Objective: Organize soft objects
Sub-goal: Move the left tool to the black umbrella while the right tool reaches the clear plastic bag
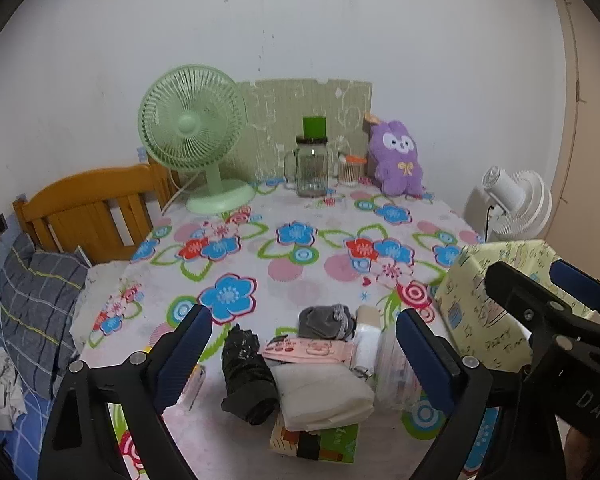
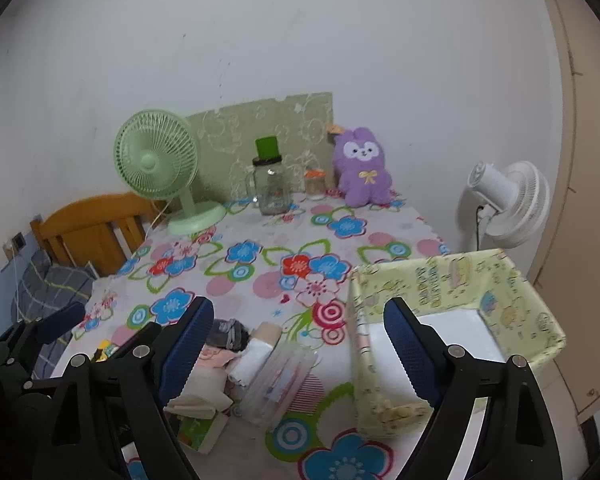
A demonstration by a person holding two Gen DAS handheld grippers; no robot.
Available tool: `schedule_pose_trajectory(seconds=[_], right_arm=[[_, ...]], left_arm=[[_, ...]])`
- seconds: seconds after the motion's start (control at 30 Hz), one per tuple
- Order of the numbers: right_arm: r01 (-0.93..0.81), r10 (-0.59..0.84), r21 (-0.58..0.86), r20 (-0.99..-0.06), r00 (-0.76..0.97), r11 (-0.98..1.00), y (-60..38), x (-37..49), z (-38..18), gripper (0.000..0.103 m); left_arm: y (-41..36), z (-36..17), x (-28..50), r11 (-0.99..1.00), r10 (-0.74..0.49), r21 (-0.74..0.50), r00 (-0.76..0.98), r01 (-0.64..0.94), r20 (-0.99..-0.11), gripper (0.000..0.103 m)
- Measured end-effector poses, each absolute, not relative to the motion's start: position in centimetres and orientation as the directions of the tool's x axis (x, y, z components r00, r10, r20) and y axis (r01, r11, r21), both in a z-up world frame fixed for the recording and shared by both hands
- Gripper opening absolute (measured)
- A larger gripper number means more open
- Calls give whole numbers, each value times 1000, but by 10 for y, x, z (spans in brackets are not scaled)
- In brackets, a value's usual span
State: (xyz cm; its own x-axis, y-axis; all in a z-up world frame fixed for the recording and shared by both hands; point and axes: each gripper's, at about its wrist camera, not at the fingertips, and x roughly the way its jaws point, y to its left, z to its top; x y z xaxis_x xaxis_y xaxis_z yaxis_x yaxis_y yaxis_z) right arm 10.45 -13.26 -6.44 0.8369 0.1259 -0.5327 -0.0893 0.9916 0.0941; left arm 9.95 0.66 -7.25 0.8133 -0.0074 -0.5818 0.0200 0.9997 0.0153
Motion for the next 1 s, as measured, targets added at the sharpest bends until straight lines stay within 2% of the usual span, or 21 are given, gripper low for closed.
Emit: schedule_pose_trajectory(seconds=[0.6, 1.0], right_arm=[[-120, 154, 98, -639, 754, 988, -93, 135, -118, 79], [-104, 153, 112, -717, 680, 988, -87, 145, -155, 73]], left_arm=[[25, -132, 122, 1000, -22, -7, 714, 24, -699, 92], [20, -158, 127, 999, -47, -27, 671, 40, -740, 92]])
